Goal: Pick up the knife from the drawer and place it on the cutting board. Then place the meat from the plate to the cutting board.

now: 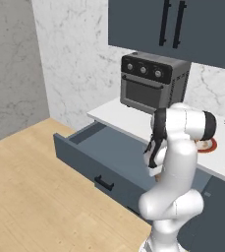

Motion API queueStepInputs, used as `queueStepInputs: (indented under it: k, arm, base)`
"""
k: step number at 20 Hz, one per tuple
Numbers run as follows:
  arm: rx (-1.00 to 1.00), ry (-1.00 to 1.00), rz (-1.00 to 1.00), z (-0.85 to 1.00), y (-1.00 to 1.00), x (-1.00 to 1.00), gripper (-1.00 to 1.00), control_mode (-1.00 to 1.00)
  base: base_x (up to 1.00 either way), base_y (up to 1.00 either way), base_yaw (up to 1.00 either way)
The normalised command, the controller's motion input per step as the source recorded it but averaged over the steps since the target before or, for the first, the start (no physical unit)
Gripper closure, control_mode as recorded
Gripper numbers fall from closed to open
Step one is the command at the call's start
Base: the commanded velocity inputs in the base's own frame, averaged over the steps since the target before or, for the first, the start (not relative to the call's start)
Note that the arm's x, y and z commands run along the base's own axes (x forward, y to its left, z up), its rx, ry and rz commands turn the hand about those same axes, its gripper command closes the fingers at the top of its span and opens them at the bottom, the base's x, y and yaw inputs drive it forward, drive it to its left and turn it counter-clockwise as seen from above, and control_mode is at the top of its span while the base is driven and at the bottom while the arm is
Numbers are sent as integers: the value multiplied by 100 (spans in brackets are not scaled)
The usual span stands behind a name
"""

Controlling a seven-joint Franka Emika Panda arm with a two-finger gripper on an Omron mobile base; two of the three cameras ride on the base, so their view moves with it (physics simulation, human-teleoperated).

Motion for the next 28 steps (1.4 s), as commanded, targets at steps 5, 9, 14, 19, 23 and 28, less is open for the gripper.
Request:
queueStepInputs:
  k: [5, 9, 14, 19, 23, 28]
  arm:
    - [14, 0, 5, -12, 16, 56, -100, -100]
    - [16, 0, 0, -17, 4, 22, -100, -100]
    - [17, 0, 0, -23, 0, 14, -100, -100]
    - [12, 0, 0, -23, 0, 3, -100, -100]
    - [6, 0, -1, -19, 0, 0, -100, -100]
    - [1, -1, -2, -24, 0, -5, -100, -100]
  base:
    - [0, 0, 0]
    - [0, 0, 0]
    - [0, 0, 0]
    - [0, 0, 0]
    - [0, 0, 0]
    - [0, 0, 0]
